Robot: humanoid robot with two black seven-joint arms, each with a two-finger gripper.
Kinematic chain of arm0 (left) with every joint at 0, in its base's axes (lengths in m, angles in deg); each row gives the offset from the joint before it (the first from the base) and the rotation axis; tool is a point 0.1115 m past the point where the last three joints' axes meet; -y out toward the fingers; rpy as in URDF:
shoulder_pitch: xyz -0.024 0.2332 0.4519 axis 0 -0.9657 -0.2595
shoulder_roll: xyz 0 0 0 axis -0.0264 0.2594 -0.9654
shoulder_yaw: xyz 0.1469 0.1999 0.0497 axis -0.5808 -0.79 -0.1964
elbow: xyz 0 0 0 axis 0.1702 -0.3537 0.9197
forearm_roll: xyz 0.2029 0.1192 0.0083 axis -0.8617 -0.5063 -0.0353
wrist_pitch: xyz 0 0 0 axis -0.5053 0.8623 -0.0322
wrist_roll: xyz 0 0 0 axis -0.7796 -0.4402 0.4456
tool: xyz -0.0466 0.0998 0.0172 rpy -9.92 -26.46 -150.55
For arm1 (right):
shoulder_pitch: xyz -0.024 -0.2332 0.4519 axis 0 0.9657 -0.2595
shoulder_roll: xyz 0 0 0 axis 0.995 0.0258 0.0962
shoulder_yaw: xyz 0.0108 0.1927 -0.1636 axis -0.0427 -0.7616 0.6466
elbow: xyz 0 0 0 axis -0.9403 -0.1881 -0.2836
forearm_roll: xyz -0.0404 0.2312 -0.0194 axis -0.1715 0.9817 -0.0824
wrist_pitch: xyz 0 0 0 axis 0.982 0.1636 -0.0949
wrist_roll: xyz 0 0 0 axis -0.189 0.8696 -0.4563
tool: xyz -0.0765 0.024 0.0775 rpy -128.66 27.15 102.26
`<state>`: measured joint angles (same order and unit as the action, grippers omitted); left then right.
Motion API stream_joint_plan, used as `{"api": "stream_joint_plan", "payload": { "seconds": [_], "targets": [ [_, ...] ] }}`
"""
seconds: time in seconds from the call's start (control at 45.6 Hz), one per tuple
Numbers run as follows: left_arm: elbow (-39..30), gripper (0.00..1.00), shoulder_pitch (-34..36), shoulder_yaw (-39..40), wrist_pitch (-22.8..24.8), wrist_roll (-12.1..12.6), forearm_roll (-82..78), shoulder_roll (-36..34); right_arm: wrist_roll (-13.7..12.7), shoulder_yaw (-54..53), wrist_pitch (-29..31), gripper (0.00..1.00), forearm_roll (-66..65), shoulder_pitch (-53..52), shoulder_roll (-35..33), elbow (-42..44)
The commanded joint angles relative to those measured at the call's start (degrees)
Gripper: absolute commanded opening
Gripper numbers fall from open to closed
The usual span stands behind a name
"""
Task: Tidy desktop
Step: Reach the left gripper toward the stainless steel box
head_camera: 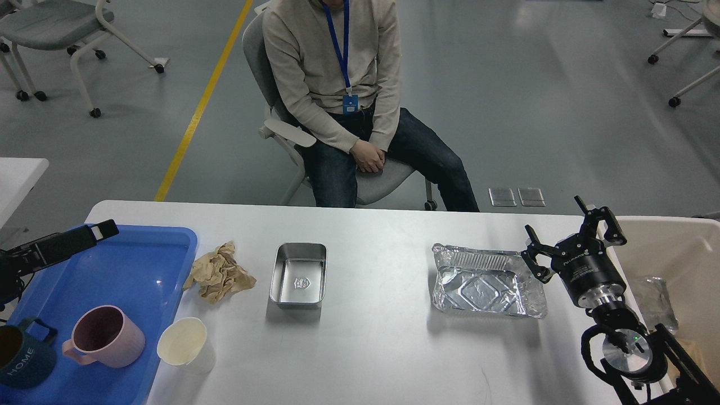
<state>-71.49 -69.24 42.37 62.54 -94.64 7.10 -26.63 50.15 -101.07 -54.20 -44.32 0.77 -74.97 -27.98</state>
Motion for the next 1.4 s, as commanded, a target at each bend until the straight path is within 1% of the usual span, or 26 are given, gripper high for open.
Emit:
{"api": "stream_joint_plan", "payload": {
  "seconds": [0.0,0.088,0.197,0.372,0.438,0.57,0.635,0.679,0.789,0.986,1.073,1.161,1.271,1.38],
  "targets": [
    [2.04,0.96,-0.09,0.00,0.02,1.41,0.19,3.32,0.00,0.00,0.00,1.00,0.00,0.29,0.09,-0.02],
    [4.15,0.96,0.09,-0.09,0.11,2.73,0.19,7.80,0.00,0.00,0.00,1.00,0.00,0.29,0.00,0.07],
    [6.70,0.96,0.53,-0.53,0.11,3.52,0.01,14.04,0.00,0.00,0.00,1.00,-0.09,0.29,0.00,-0.02],
    [10.83,0.96,2.98,-1.14,0.46,4.05,-0.60,19.94,0.00,0.00,0.00,1.00,-0.09,0.37,0.00,-0.02],
    [12.85,0.96,4.13,-1.14,1.51,4.31,-0.60,22.39,0.00,0.00,0.09,1.00,0.00,0.37,0.00,-0.02],
    [15.93,0.96,6.15,-1.93,3.18,5.98,-0.69,26.35,0.00,0.00,0.09,1.00,-0.09,0.55,0.18,-0.02],
    [17.68,0.96,7.55,-3.25,3.36,6.68,-0.78,28.28,0.00,0.00,0.00,1.00,-0.09,0.64,0.44,-0.02],
    [19.79,0.96,9.48,-6.14,3.36,7.65,-0.78,30.92,0.00,0.00,0.09,1.00,-0.09,0.81,0.70,-0.02],
    [24.97,0.96,13.35,-10.80,3.36,8.97,0.01,35.93,0.00,0.00,0.09,1.00,-0.09,0.81,0.79,-0.02],
    [31.31,0.96,16.08,-13.45,3.36,9.32,0.10,42.35,0.00,0.00,0.09,1.00,-0.09,0.81,0.79,-0.02],
    [33.24,0.96,17.93,-15.02,3.45,10.46,0.10,44.81,0.00,0.00,0.09,1.00,-0.09,0.81,0.79,-0.02],
    [34.91,0.96,20.12,-18.19,3.53,10.99,0.28,46.48,0.00,0.00,0.09,1.00,-0.09,0.90,0.79,-0.02],
    [37.63,0.96,21.71,-20.48,3.80,10.99,0.37,48.41,0.00,0.00,0.17,1.00,-0.09,0.90,0.79,-0.02],
    [38.87,0.96,22.67,-21.79,4.76,10.91,0.19,50.35,0.00,0.00,0.17,1.00,-0.09,0.90,0.79,-0.02]
  ]
}}
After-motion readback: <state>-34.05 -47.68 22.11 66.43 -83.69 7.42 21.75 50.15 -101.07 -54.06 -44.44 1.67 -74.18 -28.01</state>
